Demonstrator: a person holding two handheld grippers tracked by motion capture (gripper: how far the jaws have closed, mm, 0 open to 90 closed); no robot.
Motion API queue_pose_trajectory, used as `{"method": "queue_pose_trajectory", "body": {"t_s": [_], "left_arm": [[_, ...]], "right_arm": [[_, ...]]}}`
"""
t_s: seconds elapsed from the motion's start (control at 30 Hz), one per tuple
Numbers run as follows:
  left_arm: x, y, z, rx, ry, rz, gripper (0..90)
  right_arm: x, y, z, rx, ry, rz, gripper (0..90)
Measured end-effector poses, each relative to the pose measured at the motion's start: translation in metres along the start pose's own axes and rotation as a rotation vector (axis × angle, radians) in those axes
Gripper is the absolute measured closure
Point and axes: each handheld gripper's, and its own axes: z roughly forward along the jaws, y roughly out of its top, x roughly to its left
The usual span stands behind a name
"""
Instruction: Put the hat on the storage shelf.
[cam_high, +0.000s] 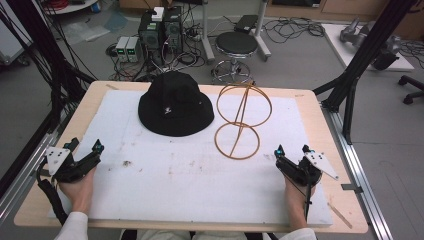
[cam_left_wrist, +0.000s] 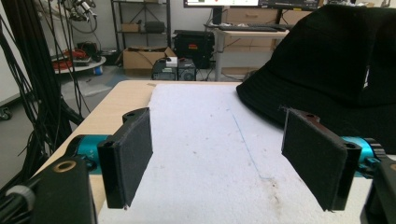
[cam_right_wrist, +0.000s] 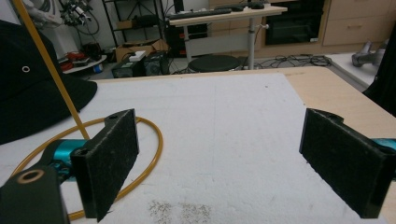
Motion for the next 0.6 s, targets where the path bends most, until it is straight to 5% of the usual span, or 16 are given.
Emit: {"method": "queue_pose_trajectory", "body": {"t_s": [0.6], "left_arm": [[-0.0008, 0.0005, -0.0004, -0.002, 0.003, -0.003, 24.8]], "right_arm": [[-0.0021, -0.0009, -0.0007, 0.006, -0.006, 0.023, 11.0]]}}
